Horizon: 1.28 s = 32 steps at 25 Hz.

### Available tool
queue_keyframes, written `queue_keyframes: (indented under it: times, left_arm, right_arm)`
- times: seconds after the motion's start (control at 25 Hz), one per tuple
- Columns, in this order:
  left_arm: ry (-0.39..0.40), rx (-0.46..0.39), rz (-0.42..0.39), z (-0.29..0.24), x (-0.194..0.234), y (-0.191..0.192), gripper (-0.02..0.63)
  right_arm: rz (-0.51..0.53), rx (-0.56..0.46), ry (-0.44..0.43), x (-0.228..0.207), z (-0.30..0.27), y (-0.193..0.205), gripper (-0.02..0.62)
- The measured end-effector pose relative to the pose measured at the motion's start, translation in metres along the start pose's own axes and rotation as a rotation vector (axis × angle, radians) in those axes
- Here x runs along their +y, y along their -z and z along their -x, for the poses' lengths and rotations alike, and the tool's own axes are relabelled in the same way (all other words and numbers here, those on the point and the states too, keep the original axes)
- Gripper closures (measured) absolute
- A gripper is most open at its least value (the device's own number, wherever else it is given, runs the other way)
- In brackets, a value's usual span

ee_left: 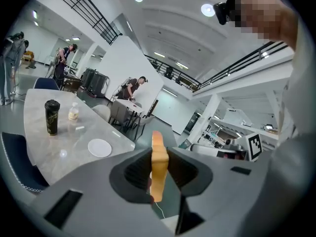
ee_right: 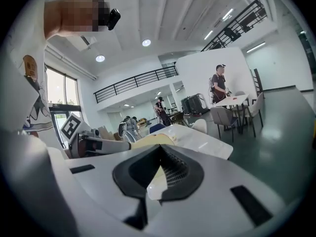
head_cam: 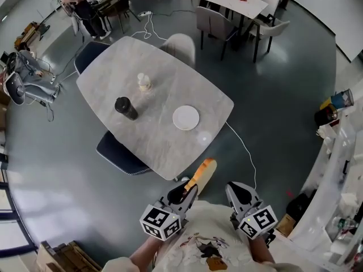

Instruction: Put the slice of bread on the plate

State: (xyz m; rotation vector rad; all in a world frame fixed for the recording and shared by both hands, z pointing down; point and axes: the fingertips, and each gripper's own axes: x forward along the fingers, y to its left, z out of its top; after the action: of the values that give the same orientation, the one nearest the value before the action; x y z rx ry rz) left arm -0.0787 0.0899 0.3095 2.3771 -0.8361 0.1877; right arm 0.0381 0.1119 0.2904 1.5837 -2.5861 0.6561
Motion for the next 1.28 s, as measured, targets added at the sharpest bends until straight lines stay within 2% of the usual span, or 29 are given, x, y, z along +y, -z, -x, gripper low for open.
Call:
queue_keyframes:
  times: [0.2,0.4,0.64,0.76,0.88,1.0,1.2,1.28]
  left_arm:
    - [-0.026,0.003,0.084,-0.007,0.053,0.001,0.506]
    - [-0.010,0.007,0.135,-0.019,0.065,-0.002,0.506]
    - [-0.090,-0.005,0.129,-0.038,0.095,-0.021,0.506]
    - [-0.119,-0.023,0.116,-0.050,0.106,-0.034,0.506]
    - [-0.153,-0.026,0.117,-0.060,0.111,-0.046,0.506]
    - [-0.186,-0.014,0.151,-0.076,0.127,-0.053,0.506]
    - [-0.232,0.004,0.231,-0.105,0.159,-0.039,0.506]
    - [-0.236,0.000,0.258,-0.115,0.173,-0.038,0.506]
  right_arm:
    - [-0.009,-0.005,0.067,-0.003,-0.032,-0.009,0.589]
    - [0.001,0.068,0.081,-0.008,-0.049,-0.008,0.589]
    - [0.038,0.070,-0.017,-0.012,-0.093,-0.028,0.589]
    - [0.103,0.095,-0.048,-0.026,-0.116,-0.029,0.590]
    - [0.104,0.098,-0.072,-0.041,-0.134,-0.038,0.589]
    - [0.132,0.112,-0.122,-0.051,-0.159,-0.046,0.590]
    - [0.229,0.206,-0.222,-0.071,-0.189,-0.030,0.590]
    - [0.237,0.251,-0.244,-0.081,-0.200,-0.025,0.590]
